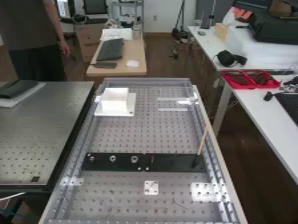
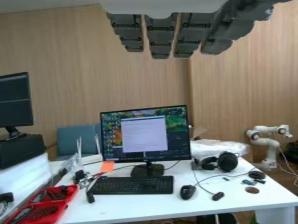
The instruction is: Grab the smaller nut and place it in the white container
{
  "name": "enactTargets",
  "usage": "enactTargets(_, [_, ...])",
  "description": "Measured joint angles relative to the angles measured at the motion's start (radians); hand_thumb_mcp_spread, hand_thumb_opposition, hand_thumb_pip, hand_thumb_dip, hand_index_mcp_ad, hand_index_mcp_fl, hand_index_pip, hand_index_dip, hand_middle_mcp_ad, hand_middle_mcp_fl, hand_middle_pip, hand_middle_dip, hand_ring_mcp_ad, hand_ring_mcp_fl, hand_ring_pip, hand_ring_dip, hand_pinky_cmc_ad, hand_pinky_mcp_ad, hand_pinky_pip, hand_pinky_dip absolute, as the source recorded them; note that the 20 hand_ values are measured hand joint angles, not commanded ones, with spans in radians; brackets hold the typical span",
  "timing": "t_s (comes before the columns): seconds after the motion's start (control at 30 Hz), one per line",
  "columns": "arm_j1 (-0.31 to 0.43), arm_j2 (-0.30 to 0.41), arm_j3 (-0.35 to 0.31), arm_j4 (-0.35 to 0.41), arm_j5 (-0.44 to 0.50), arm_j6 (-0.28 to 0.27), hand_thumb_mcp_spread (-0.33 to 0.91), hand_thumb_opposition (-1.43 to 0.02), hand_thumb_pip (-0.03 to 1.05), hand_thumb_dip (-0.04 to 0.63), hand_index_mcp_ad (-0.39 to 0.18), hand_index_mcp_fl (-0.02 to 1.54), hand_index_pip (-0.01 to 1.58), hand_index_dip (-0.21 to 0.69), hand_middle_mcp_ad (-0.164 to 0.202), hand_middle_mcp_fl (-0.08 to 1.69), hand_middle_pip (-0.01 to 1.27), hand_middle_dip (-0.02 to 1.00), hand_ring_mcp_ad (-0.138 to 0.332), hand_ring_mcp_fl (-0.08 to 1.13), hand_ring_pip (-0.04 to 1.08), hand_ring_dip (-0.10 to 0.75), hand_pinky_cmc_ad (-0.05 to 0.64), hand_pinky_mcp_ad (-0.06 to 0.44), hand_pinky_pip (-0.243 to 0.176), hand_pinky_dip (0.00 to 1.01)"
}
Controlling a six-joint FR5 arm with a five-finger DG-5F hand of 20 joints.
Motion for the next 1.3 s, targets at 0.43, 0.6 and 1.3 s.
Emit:
enactTargets(0.43, [-0.013,0.011,-0.027,0.005,0.000,0.011,0.28,-0.54,0.25,0.037,0.010,0.02,0.05,0.009,0.068,0.02,0.11,0.13,0.108,0.01,0.08,0.021,0.237,0.222,-0.037,0.35])
enactTargets(0.6, [-0.023,0.016,-0.038,0.012,-0.013,0.017,0.28,-0.63,0.25,0.035,0.007,0.02,0.07,0.017,0.070,0.02,0.12,0.16,0.152,0.00,0.10,0.037,0.333,0.278,-0.066,0.44])
enactTargets(1.3, [-0.080,0.022,-0.092,0.038,-0.085,-0.001,0.28,-0.69,0.31,0.035,0.005,0.02,0.09,0.019,0.091,0.02,0.14,0.19,0.166,0.00,0.12,0.044,0.401,0.312,-0.096,0.51])
